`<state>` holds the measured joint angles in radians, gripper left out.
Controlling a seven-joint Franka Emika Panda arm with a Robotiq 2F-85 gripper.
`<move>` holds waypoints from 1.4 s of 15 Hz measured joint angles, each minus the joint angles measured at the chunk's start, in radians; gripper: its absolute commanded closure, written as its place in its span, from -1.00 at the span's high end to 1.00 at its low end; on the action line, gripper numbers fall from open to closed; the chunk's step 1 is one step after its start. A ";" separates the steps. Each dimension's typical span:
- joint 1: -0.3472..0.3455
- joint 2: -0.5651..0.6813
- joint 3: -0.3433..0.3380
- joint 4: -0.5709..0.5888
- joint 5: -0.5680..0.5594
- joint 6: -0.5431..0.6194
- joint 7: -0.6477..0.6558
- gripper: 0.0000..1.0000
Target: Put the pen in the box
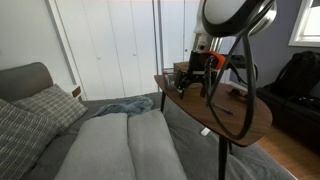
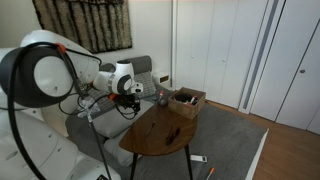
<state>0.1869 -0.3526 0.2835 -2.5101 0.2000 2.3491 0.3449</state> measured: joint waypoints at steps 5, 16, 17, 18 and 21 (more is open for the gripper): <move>0.002 0.000 0.019 0.035 -0.027 -0.025 0.036 1.00; -0.013 -0.007 -0.010 0.041 -0.052 -0.121 0.023 1.00; -0.031 -0.014 -0.045 0.023 -0.060 -0.159 -0.007 1.00; -0.055 -0.023 -0.081 0.003 -0.076 -0.190 -0.038 1.00; -0.151 -0.051 -0.187 -0.052 -0.147 -0.209 -0.119 1.00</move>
<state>0.0359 -0.4034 0.0967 -2.5618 0.0532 2.1404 0.2262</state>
